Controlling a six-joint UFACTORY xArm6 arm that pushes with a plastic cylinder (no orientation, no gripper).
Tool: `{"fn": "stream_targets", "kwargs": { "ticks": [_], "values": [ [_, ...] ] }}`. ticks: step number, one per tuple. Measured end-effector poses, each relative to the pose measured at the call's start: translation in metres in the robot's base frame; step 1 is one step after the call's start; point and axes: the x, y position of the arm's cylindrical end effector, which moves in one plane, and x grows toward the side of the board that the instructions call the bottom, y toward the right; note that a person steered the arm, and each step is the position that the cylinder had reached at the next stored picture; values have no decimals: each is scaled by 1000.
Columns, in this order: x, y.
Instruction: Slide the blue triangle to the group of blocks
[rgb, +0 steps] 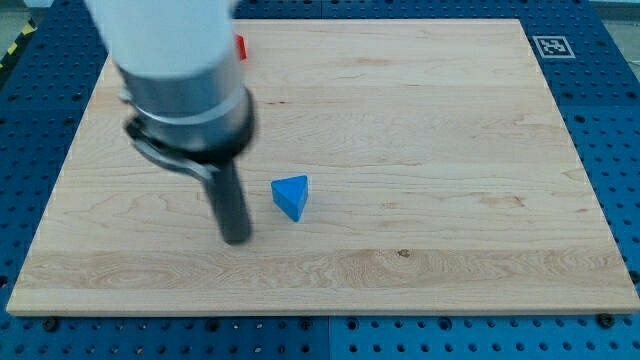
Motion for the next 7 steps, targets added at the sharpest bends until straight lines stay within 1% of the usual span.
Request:
{"fn": "stream_targets", "kwargs": {
  "ticks": [1, 2, 3, 5, 6, 7],
  "values": [
    [-7, 68],
    [-10, 78],
    [-18, 69],
    [-39, 18],
    [-54, 5],
    [-72, 5]
  ]
}}
